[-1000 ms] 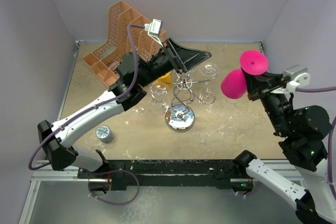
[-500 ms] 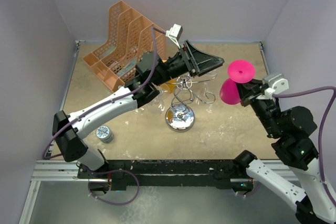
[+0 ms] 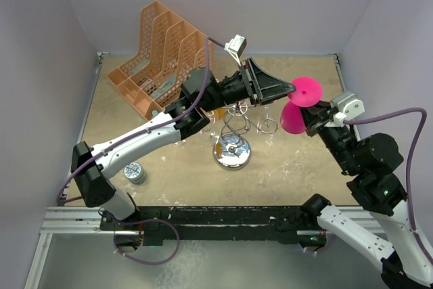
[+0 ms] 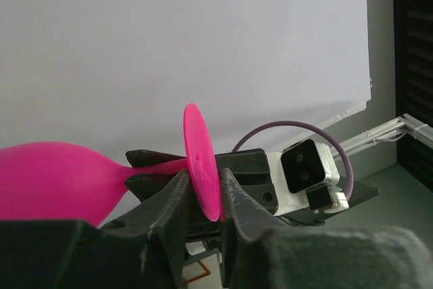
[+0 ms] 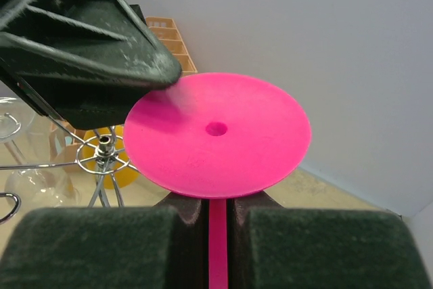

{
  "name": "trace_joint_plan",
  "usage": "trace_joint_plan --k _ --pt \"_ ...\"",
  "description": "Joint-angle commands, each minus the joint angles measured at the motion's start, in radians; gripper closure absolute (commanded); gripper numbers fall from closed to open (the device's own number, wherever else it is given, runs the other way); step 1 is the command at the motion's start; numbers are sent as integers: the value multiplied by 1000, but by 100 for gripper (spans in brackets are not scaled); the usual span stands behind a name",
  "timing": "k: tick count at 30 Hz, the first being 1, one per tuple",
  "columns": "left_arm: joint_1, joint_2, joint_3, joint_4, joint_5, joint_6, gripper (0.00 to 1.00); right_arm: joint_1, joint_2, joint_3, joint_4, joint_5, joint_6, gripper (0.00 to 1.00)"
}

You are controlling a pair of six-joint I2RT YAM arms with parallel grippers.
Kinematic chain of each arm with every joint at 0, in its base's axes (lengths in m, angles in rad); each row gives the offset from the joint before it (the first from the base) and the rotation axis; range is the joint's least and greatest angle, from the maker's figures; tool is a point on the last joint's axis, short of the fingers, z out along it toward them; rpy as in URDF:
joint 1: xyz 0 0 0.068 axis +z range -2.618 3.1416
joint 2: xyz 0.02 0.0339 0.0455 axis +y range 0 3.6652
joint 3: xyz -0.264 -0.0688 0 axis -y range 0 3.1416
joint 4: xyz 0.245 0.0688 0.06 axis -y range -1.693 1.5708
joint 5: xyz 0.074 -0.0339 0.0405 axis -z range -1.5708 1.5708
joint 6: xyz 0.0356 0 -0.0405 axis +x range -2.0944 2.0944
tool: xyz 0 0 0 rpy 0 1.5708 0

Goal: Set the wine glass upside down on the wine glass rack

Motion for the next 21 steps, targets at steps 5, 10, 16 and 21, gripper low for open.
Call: trace_joint_plan --k 5,10,16,21 --pt "-15 3 48 -12 -11 -47 100 -2 -14 -24 60 -47 -18 100" --pt "-18 -7 45 -38 -67 -62 100 -3 -37 -30 55 -35 12 94" --pt "-18 -4 64 -58 -133 -101 100 -2 -60 -5 -6 -32 55 39" --pt "-18 13 81 -77 -157 -120 100 -3 -113 18 -20 -33 77 30"
